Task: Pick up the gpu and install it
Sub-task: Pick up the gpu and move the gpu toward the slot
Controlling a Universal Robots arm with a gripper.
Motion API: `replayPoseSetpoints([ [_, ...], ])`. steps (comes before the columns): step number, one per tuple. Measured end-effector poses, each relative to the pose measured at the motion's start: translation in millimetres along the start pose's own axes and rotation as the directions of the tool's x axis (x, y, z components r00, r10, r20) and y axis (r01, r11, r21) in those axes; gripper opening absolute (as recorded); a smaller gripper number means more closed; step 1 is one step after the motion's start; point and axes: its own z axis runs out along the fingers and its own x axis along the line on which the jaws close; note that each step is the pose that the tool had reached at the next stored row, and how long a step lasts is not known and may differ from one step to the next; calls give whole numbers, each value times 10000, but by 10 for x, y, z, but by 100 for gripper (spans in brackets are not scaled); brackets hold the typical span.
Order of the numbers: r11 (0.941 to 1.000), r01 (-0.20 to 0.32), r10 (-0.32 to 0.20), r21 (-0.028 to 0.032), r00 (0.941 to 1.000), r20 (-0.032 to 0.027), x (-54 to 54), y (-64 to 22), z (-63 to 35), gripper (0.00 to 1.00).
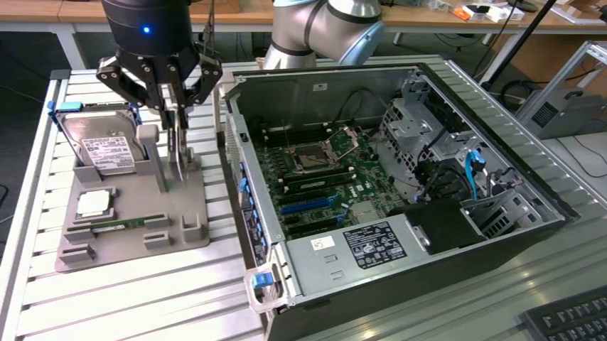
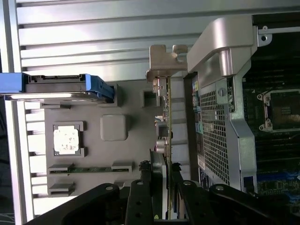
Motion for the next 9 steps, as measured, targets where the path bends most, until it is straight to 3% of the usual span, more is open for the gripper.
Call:
replayPoseSetpoints([
  [5,9994,10,-11,353,10000,27,0,0,-1,27],
  [6,9992,11,-13,398,10000,31,0,-1,0,27],
  [9,9992,11,-12,405,10000,30,0,0,-1,27],
])
